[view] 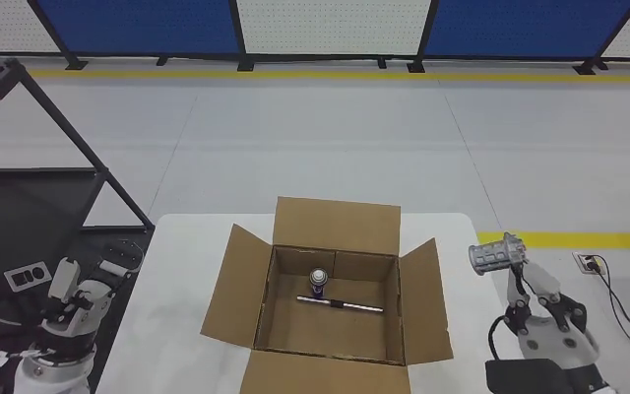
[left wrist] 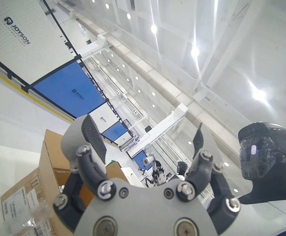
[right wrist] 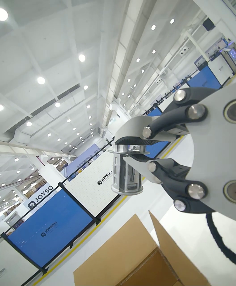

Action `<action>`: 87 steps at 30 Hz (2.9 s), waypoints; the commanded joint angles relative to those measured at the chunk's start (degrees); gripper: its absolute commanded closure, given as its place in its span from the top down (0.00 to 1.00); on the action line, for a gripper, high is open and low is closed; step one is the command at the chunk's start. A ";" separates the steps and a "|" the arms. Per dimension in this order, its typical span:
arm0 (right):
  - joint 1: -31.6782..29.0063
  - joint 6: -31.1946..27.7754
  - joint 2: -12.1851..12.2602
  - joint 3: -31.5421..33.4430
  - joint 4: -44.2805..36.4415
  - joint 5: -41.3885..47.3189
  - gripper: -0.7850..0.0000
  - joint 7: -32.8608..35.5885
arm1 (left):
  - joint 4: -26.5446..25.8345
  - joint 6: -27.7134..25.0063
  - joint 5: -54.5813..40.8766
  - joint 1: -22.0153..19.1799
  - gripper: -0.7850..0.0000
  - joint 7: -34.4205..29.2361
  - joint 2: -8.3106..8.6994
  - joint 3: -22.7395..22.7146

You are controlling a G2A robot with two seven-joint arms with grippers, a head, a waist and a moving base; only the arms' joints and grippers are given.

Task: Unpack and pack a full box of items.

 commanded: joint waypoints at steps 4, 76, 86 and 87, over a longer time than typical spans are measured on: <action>-4.18 -1.46 0.37 5.40 1.04 -5.28 0.00 -4.43 | 0.00 0.00 0.00 0.00 1.00 0.00 0.00 0.00; 1.72 13.47 3.43 7.44 25.82 -38.93 0.00 -28.36 | 0.00 0.00 0.00 0.00 1.00 0.00 0.00 0.00; 6.42 21.14 4.62 6.18 37.39 -38.96 0.00 -37.91 | 0.00 0.00 0.00 0.00 1.00 0.00 0.00 0.00; 7.07 21.66 4.73 5.95 38.73 -38.77 0.00 -38.62 | 0.00 0.00 0.00 0.00 1.00 0.00 0.00 0.00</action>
